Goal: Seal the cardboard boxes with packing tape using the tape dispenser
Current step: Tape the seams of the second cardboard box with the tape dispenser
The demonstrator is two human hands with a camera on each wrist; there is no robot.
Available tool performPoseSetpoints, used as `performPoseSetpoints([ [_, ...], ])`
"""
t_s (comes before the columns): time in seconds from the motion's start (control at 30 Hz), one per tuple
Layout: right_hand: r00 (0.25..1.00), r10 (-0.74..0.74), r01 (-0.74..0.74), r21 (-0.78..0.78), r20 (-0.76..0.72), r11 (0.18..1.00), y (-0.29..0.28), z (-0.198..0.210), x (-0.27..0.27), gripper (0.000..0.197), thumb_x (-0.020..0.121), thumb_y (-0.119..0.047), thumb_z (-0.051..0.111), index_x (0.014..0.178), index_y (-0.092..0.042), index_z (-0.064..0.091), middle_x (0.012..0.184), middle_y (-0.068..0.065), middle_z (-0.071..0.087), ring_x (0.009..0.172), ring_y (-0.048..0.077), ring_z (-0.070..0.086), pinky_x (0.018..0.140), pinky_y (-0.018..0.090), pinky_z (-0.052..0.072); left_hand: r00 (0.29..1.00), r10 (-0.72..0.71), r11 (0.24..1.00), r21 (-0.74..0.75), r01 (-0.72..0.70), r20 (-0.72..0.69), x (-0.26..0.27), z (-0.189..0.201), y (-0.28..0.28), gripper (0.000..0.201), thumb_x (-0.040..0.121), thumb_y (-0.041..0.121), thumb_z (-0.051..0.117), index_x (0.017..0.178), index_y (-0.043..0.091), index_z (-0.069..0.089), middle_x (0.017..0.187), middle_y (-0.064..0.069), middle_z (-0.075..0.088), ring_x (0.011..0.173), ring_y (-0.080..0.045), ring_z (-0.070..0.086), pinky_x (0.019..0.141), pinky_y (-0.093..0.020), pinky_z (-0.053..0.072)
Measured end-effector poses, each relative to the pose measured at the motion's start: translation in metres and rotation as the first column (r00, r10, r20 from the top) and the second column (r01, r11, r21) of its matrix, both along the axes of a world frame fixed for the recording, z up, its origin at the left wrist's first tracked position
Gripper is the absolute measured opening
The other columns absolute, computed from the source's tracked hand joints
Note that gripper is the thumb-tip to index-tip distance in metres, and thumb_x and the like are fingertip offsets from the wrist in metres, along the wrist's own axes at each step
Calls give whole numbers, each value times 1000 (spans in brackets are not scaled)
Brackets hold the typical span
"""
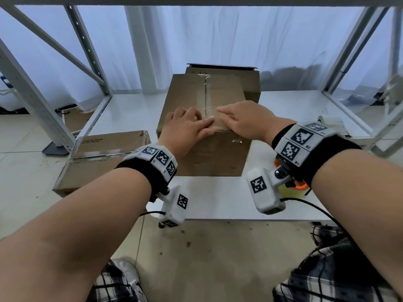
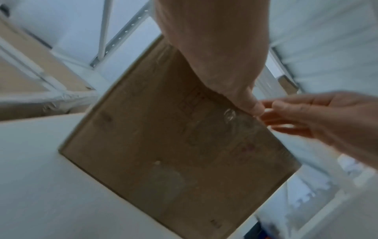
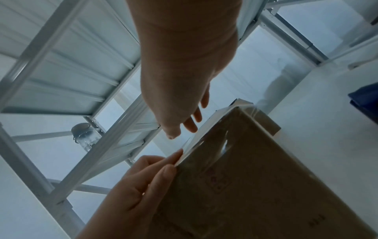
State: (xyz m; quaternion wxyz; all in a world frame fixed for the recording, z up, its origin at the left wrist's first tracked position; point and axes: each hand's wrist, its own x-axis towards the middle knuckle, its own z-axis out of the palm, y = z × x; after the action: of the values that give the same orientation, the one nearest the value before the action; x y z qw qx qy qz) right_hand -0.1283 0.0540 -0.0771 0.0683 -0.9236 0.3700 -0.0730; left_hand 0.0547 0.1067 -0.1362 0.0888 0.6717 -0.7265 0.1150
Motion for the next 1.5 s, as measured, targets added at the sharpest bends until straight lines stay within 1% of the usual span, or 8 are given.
performPoseSetpoints([
  [0.23,977,-114,103,70,180,992,-9,-11,-21,39,103,-23,37,137,-11,51,139,7,53,129,21,46,105,25,31,969,-106,994,47,98,223,-11,7,-5,65,92,60,29,148,27,26,140,-4,40,126,-27,36,103,-40,27],
  [0.37,925,-246,190,207,289,960,-7,-22,-23,39,104,-23,35,138,-11,49,138,8,52,125,23,48,96,21,33,994,-108,993,60,106,28,-31,11,-15,55,96,56,19,145,35,34,140,-1,43,127,-24,37,104,-41,28],
  [0.67,892,-340,223,366,297,904,-15,-37,-26,41,105,-24,30,141,-13,44,145,6,45,131,22,41,105,26,30,986,-84,996,10,84,146,-24,-6,-7,59,94,54,38,148,34,26,143,-5,40,126,-30,37,103,-45,29],
  [0.9,881,-305,93,499,362,861,-25,-38,-23,39,104,-20,33,140,-15,46,147,3,43,135,17,36,110,25,24,993,-102,995,-17,101,-61,-17,7,-14,53,96,53,31,137,25,49,131,-4,52,120,-25,44,102,-39,31],
  [1.03,852,-318,46,545,416,837,-30,-34,-32,38,102,-11,34,135,-13,53,139,1,50,126,11,42,104,18,30,997,-78,997,-3,78,28,-27,1,-19,57,93,58,32,143,31,39,139,3,46,127,-23,38,103,-40,29],
  [1.17,890,-228,38,434,394,900,-34,-33,-48,41,96,2,42,130,-12,57,118,0,59,92,1,53,76,0,39,990,-83,996,-21,86,112,-25,-9,-14,62,92,59,34,147,32,28,146,3,40,132,-25,33,106,-42,28],
  [1.43,962,-7,-52,208,272,977,-26,-32,-52,33,86,12,47,106,-14,46,105,4,57,99,22,58,85,20,48,997,-72,997,-38,72,7,-45,-2,-24,53,91,60,35,125,22,51,128,-1,53,119,-25,45,100,-40,32],
  [1.5,973,11,-54,180,232,982,-24,-33,-54,30,88,11,46,108,-11,48,106,0,55,102,21,57,84,14,43,998,-55,997,-54,56,28,-49,-4,-24,52,89,60,40,121,21,50,127,-2,52,118,-26,45,99,-40,32],
])
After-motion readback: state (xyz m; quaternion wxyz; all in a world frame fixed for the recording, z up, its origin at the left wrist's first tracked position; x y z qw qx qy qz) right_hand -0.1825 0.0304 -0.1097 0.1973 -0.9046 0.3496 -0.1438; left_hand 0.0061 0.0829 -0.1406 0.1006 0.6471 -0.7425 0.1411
